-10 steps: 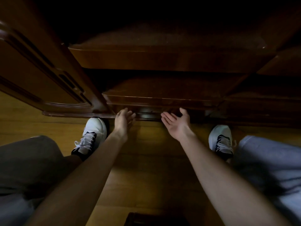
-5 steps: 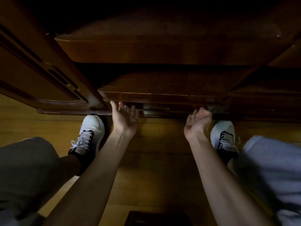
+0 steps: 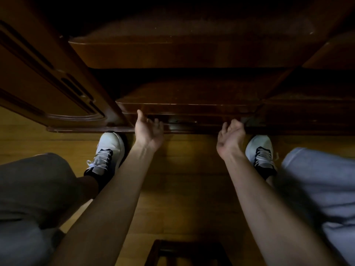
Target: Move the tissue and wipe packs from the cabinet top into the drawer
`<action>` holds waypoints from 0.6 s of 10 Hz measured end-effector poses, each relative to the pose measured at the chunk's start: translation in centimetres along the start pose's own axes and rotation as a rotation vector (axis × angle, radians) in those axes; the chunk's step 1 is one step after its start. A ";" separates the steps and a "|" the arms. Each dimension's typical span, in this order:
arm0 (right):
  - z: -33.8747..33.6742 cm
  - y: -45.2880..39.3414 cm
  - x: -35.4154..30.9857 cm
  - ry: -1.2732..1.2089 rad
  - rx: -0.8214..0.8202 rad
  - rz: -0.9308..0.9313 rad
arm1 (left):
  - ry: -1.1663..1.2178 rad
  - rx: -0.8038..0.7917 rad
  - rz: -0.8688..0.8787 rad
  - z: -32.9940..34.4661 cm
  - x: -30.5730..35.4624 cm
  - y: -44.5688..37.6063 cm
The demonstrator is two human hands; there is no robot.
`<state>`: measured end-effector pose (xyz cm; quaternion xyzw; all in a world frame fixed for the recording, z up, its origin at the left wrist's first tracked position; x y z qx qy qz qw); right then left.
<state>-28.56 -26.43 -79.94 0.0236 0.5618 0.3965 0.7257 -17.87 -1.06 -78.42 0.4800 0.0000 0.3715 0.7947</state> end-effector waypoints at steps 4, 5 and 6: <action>-1.5 4.4 -7.9 0.351 -0.053 -0.025 | -0.495 0.290 0.056 -4.5 5.1 8.1; -0.3 5.3 -6.3 0.273 -0.078 0.085 | -0.443 0.318 -0.014 -5.2 4.6 8.5; 2.4 5.2 -10.6 0.297 -0.090 -0.212 | -0.472 0.335 0.202 -3.0 7.5 10.1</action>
Point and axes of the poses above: each hand's wrist, its own y-axis away from the middle knuckle, its own z-axis out of the palm, x = y × z, the point moved 9 cm from there along -y, towards the middle knuckle, and after that the axes turned 14 degrees about -z, right-handed, at the moved point
